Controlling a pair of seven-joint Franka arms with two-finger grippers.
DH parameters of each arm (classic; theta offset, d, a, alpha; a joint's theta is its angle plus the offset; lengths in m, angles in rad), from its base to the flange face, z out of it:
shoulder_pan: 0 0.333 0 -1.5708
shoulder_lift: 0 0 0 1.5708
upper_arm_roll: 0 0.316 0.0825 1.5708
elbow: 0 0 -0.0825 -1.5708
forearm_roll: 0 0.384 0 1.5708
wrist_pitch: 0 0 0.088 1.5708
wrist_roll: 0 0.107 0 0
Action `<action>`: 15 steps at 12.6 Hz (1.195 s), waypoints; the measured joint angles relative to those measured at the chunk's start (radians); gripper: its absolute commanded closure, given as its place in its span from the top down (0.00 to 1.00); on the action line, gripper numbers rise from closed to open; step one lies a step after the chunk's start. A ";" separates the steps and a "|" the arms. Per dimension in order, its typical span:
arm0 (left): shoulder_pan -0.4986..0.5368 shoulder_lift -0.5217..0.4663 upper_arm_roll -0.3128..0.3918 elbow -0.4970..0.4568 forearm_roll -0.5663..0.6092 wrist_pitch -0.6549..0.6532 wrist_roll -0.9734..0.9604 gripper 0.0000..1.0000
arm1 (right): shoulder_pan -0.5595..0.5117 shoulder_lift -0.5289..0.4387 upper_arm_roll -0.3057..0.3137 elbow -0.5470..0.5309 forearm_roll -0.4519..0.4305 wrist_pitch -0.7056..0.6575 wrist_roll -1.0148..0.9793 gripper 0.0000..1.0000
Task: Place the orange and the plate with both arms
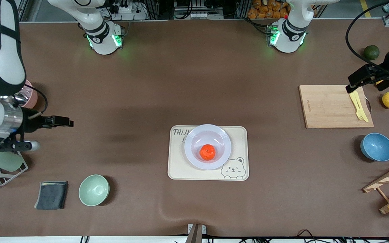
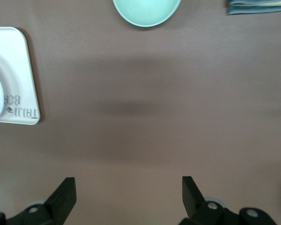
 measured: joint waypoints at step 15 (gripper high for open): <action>0.000 -0.046 -0.004 -0.010 0.084 -0.013 0.007 1.00 | 0.010 -0.293 0.016 -0.248 -0.107 0.148 -0.001 1.00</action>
